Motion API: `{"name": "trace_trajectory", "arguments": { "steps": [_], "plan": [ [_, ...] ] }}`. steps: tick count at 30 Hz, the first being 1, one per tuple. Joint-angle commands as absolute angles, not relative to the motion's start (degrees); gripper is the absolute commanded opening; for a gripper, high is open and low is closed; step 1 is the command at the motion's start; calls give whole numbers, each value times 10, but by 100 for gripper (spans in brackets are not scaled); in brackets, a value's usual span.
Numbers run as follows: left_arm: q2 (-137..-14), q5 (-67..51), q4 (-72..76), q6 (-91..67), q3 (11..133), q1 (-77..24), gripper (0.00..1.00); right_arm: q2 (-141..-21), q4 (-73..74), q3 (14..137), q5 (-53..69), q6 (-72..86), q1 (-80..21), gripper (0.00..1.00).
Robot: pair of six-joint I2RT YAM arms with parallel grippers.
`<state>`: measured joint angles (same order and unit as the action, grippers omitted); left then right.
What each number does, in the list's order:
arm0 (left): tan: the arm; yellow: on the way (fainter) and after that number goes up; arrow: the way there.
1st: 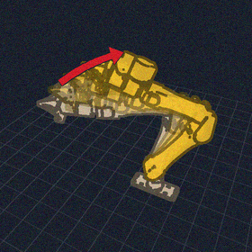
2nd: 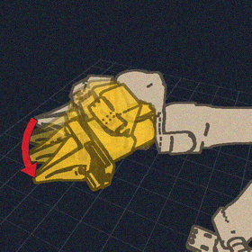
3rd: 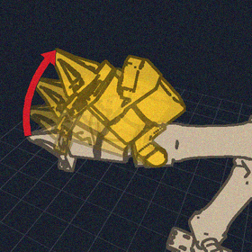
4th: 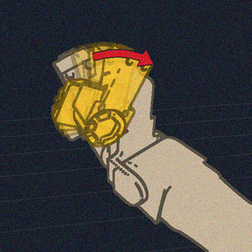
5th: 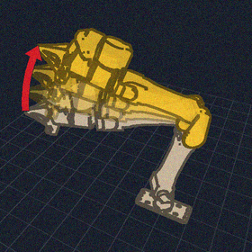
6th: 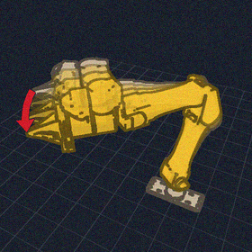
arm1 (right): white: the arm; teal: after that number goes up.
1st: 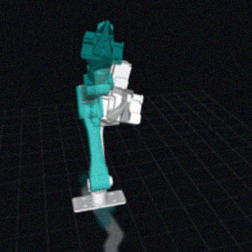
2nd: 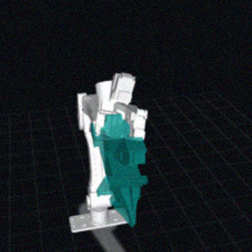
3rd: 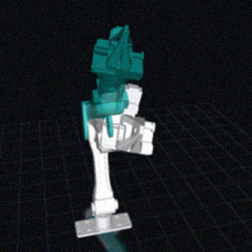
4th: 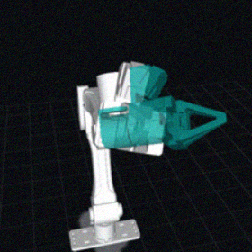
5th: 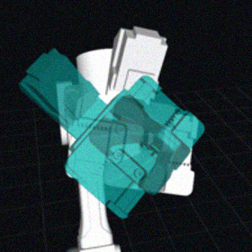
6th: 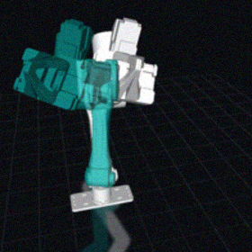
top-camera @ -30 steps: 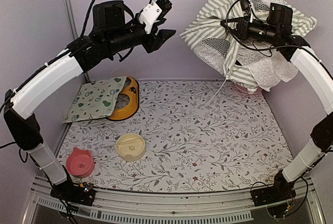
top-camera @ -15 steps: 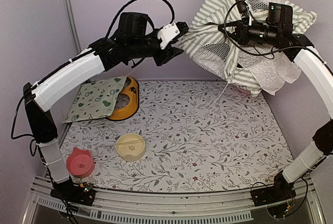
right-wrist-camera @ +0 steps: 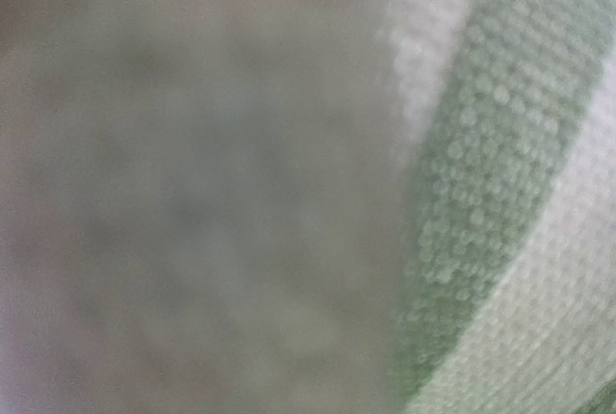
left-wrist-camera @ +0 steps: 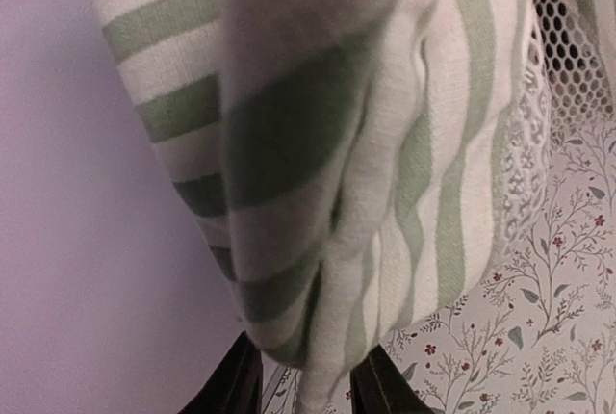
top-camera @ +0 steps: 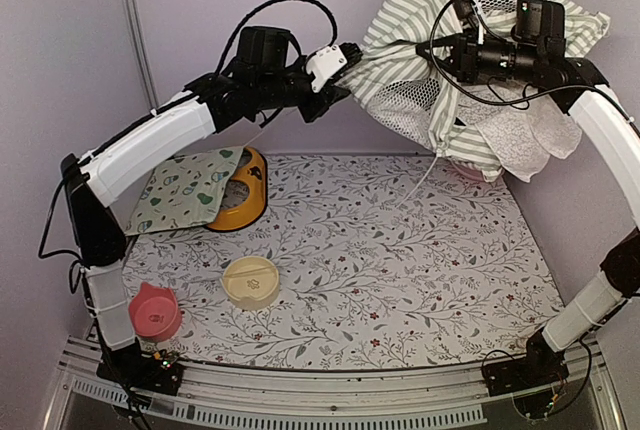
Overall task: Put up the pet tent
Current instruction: Rotate the tent at the center of the board.
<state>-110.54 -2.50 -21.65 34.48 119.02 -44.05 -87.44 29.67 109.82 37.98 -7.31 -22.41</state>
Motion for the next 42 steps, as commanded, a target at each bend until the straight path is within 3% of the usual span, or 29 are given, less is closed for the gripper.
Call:
{"name": "trace_trajectory", "arguments": {
  "steps": [1,3,6,12,15,21,28,34,42],
  "plan": [
    [-1121,-45,-197,342,1231,-434,30,-881,324,1127,370,-108,-233,0],
    [-1141,-51,-199,340,1238,-435,23,-887,332,1140,362,-114,-234,0],
    [-1143,-62,-192,336,1240,-436,1,-900,346,1174,350,-120,-235,0],
    [-1152,-82,-139,241,1261,-436,0,-948,336,1262,296,-110,-237,0],
    [-1155,-52,-87,168,1265,-435,0,-959,296,1270,266,-84,-236,11],
    [-1176,0,-26,69,1297,-430,0,-974,220,1273,232,-29,-237,54],
    [-1194,23,22,-32,1299,-412,0,-980,200,1277,220,15,-243,84],
    [-1193,37,58,-73,1268,-398,0,-967,229,1276,200,30,-254,94],
    [-1181,78,110,-77,1222,-382,0,-898,239,1178,188,59,-271,96]
  ]
}}
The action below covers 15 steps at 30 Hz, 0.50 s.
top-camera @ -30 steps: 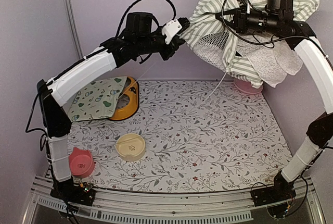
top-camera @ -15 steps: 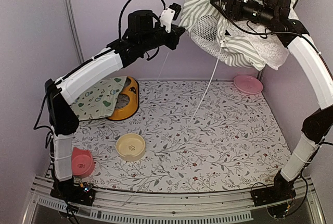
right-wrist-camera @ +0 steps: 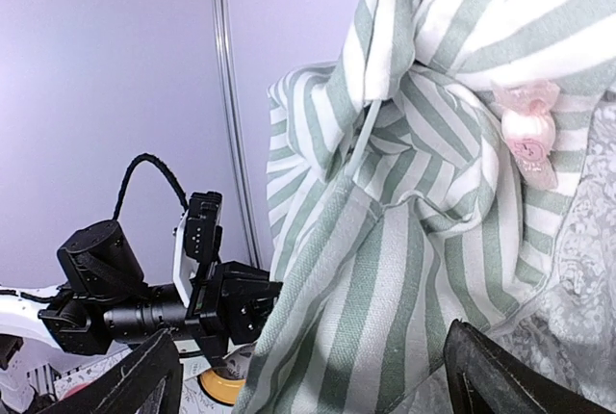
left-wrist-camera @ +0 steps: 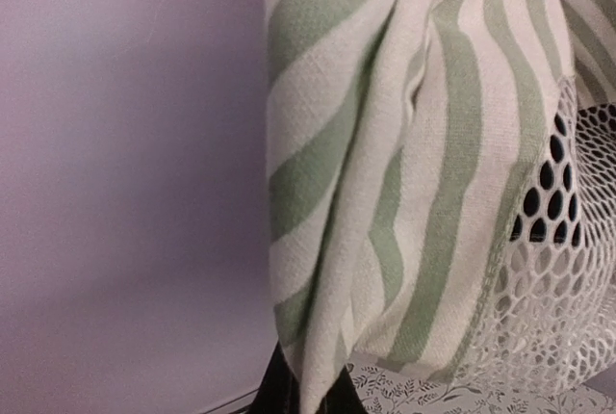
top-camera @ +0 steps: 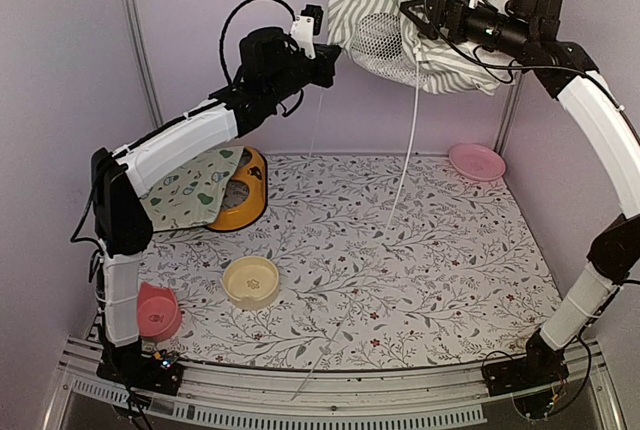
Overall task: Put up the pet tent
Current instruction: Rotate the tent at the center of the board.
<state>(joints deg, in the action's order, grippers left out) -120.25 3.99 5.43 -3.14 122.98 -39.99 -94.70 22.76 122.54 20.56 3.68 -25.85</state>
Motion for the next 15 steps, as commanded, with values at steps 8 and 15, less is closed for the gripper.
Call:
{"name": "trace_trajectory", "arguments": {
  "steps": [8,15],
  "plan": [
    [-1189,80,112,-76,1225,-368,0,-810,224,1040,214,77,-309,96],
    [-1199,67,119,-70,1222,-369,0,-783,170,1029,315,103,-310,100]
  ]
}}
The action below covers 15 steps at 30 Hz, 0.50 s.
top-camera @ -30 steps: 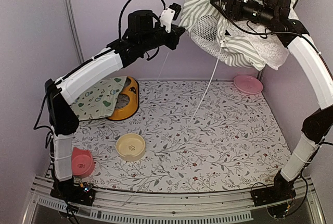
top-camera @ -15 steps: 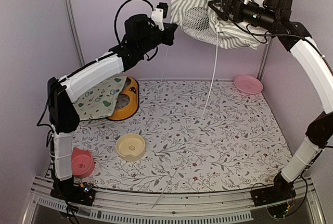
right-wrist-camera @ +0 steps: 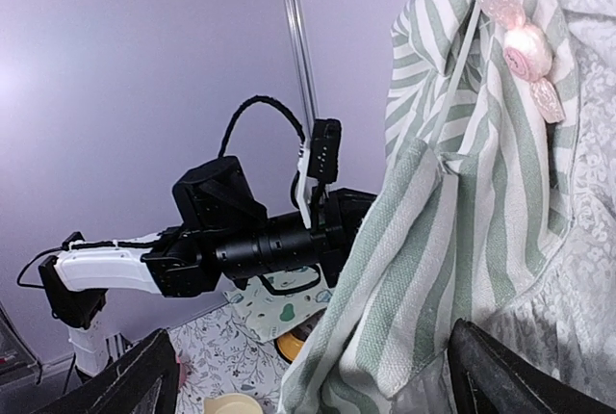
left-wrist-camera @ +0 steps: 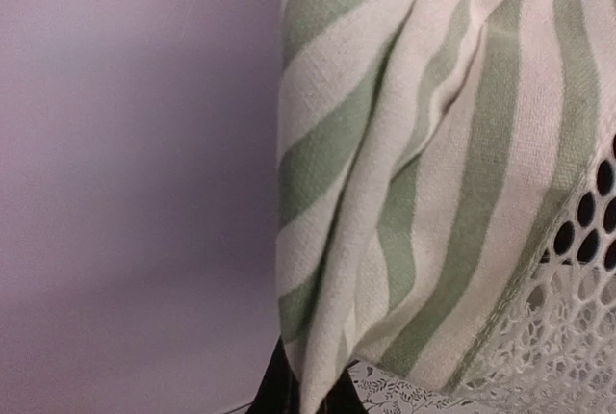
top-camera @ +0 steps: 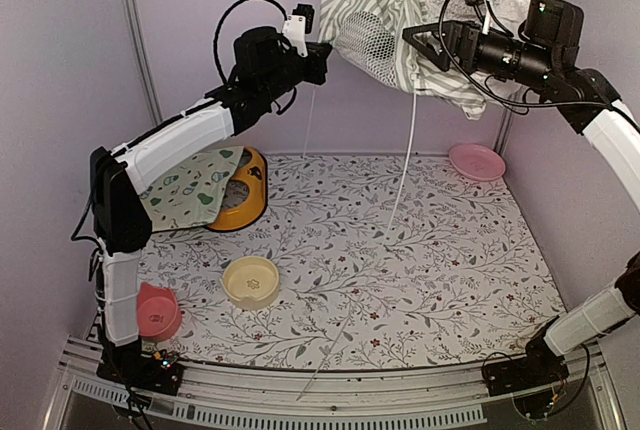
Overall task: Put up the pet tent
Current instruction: Rotate the tent at the center of the board.
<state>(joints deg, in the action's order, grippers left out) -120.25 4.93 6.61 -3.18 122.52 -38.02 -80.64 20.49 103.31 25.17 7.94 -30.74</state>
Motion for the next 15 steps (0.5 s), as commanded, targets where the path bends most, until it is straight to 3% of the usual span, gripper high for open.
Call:
{"name": "trace_trajectory", "arguments": {
  "steps": [1,8,15],
  "plan": [
    [-1199,66,119,-70,1221,-369,0,-783,162,1029,329,104,-310,100],
    [-1194,59,134,-66,1193,-373,0,-807,100,1051,337,83,-309,99],
    [-1196,59,141,-60,1179,-375,0,-811,-84,1031,488,91,-309,99]
  ]
}}
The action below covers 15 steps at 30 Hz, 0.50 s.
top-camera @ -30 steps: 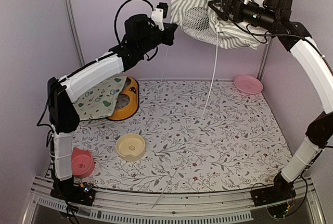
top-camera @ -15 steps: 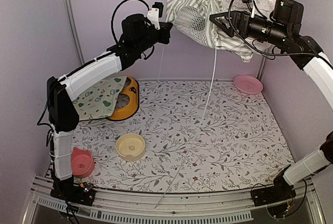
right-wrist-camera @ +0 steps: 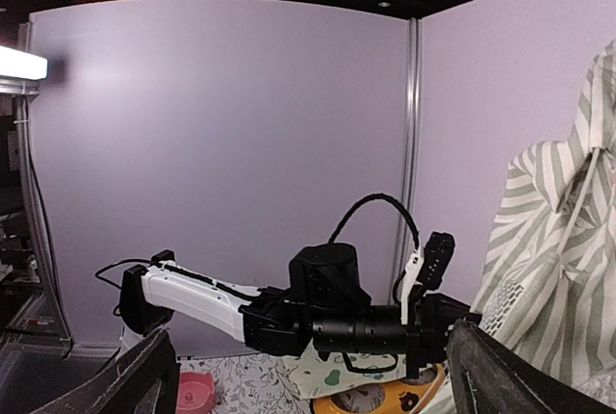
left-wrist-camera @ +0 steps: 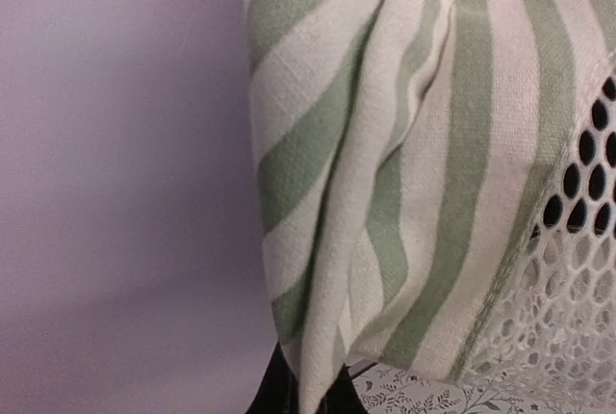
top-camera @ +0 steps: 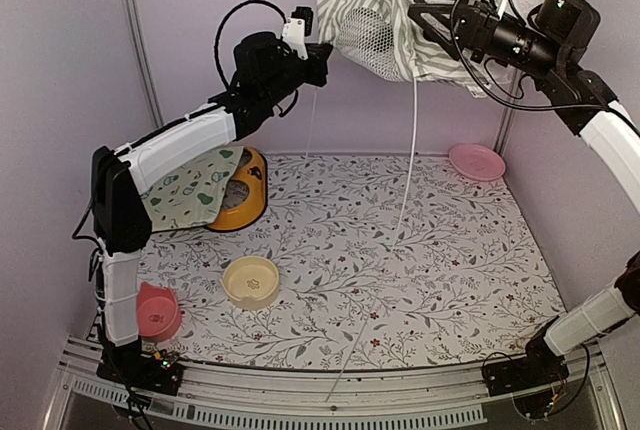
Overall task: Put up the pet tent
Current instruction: Rotate the tent at the center of the board.
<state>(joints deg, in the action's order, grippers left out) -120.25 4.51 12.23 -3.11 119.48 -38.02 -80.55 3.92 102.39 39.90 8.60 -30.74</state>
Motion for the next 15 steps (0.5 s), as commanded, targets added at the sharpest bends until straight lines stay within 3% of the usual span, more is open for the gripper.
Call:
{"name": "trace_trajectory", "arguments": {
  "steps": [1,9,15],
  "plan": [
    [-1196,58,143,-60,1175,-375,0,-819,-96,1042,497,94,-309,99],
    [-1193,61,146,-63,1163,-375,0,-886,-77,1132,592,149,-310,99],
    [-1179,94,126,-51,1166,-377,0,-791,58,1016,455,77,-309,99]
  ]
}}
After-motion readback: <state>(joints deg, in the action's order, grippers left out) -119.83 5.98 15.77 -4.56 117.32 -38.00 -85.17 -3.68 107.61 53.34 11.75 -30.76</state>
